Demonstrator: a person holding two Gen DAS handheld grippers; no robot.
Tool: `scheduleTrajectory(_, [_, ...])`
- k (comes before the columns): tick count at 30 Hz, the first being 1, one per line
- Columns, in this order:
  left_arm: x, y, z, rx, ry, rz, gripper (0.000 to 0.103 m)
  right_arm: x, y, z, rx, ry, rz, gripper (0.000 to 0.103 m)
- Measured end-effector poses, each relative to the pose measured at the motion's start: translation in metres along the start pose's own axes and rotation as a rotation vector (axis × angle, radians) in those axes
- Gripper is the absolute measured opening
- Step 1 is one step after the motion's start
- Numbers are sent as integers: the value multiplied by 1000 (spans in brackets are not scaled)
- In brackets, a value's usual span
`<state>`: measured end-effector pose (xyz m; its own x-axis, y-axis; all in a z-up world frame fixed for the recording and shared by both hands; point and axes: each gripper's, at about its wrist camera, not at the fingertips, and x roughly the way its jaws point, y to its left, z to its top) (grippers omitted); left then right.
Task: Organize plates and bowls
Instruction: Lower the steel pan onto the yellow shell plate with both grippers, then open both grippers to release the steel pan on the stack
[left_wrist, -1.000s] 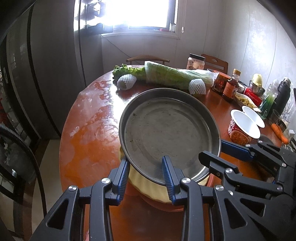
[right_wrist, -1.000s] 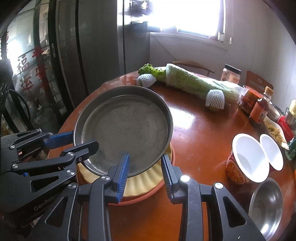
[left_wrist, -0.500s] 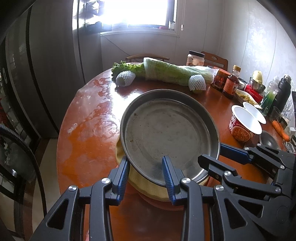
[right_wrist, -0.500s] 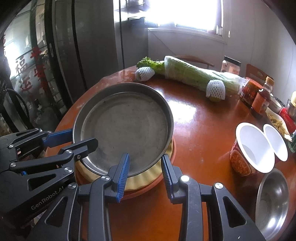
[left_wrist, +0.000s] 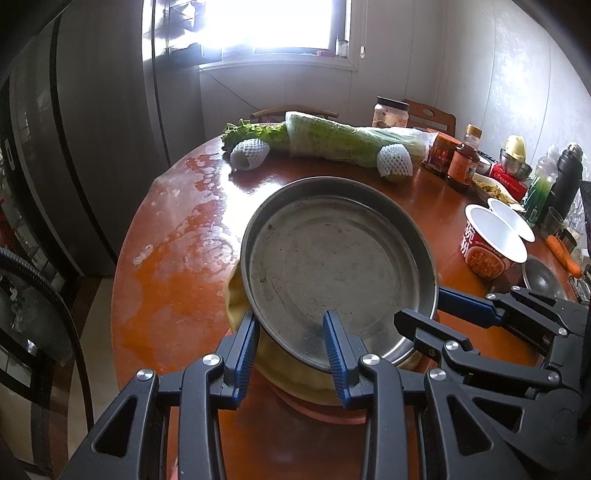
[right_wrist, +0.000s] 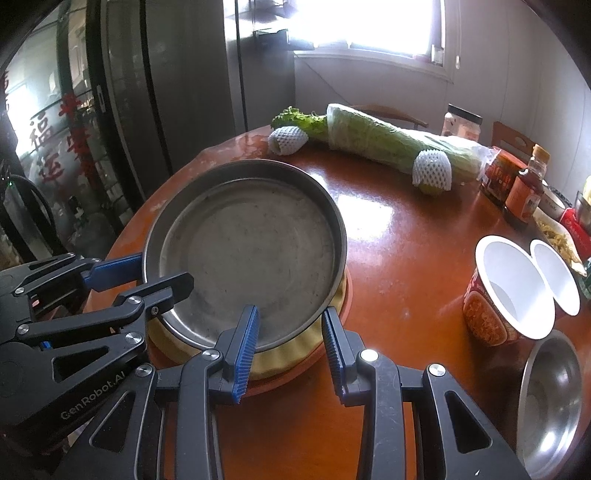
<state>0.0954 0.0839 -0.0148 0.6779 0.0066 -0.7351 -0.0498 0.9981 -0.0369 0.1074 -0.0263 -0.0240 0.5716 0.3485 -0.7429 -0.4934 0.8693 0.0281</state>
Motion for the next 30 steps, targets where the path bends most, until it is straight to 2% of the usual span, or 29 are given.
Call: scheduleTrajectory(30, [-1,-1,-2,19,-10,9,38,1,-3,-1,15,11,-12,40])
